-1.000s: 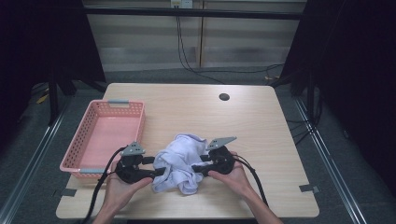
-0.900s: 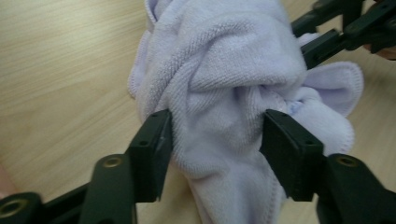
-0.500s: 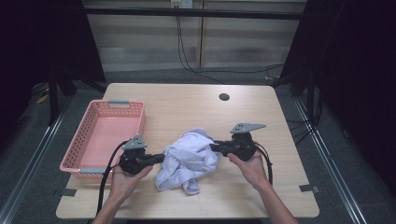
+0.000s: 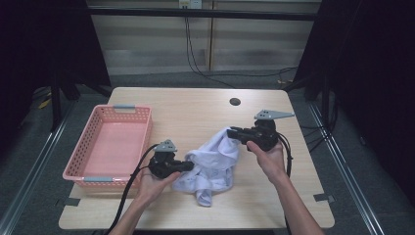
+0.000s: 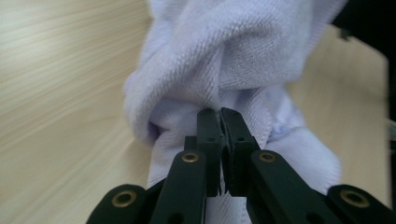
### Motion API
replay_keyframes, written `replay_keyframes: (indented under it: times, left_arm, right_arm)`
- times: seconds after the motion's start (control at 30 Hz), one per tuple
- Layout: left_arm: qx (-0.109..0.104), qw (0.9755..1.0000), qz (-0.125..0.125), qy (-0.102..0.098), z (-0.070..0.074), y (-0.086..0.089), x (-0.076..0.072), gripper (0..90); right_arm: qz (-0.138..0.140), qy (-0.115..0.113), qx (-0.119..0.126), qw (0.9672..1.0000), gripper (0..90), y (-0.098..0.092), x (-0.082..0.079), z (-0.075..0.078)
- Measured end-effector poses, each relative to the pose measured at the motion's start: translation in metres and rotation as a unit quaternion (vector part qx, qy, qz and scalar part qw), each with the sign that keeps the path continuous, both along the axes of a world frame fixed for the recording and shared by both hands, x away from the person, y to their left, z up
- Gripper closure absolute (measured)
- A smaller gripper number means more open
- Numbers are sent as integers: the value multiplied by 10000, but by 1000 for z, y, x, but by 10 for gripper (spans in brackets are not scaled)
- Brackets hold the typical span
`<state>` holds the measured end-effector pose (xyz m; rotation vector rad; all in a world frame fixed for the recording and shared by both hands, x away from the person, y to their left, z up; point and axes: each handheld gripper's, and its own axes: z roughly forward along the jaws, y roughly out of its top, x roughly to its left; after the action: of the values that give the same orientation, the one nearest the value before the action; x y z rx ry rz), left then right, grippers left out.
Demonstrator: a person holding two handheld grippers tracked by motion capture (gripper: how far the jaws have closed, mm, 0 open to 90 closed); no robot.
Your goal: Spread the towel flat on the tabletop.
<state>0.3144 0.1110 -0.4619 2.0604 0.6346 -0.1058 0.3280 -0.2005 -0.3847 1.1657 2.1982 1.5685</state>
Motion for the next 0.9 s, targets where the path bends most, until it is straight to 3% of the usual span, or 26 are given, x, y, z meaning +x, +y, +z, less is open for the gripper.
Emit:
replay_keyframes:
  times: [0.03,0.1,0.2,0.33,0.43,0.57,0.67,0.7,0.73,0.77,0.8,0.87,0.9]
  left_arm:
    - [43,9999,-147,-48,2,-3,-4,848]
    - [77,9996,-140,-221,11,-4,-11,744]
    - [-273,9990,104,-336,25,10,-11,631]
    - [-456,9966,367,-581,43,22,-7,550]
    - [-472,9962,366,-628,48,15,-1,477]
    - [-329,9961,417,-707,49,-8,8,327]
    - [-153,9953,362,-888,48,-24,8,380]
    - [-205,9958,236,-858,47,-26,9,488]
    - [-216,9955,216,-901,47,-28,9,676]
    - [-223,9956,200,-892,47,-29,9,795]
    - [-191,9958,180,-878,47,-29,9,840]
    - [-206,9960,188,-851,48,-26,10,850]
    - [-323,9962,216,-780,48,-22,12,851]
  right_arm:
    - [-4,-1,-5,10000,790,0,1,0]
    - [12,37,-16,10000,790,-1,3,-1]
    - [83,119,66,9999,790,1,4,-7]
    - [295,150,143,9993,790,9,1,-12]
    - [505,125,225,9984,790,16,-2,-9]
    - [850,78,451,9953,790,26,-4,1]
    - [1030,-3,500,9934,789,34,-8,11]
    - [1118,-11,532,9923,786,36,-8,14]
    - [1172,-6,560,9915,778,37,-9,16]
    - [1181,-2,546,9915,761,38,-9,17]
    - [1205,24,577,9910,707,38,-10,18]
    - [1134,31,669,9913,584,33,-11,17]
    - [1085,22,685,9917,538,28,-11,16]
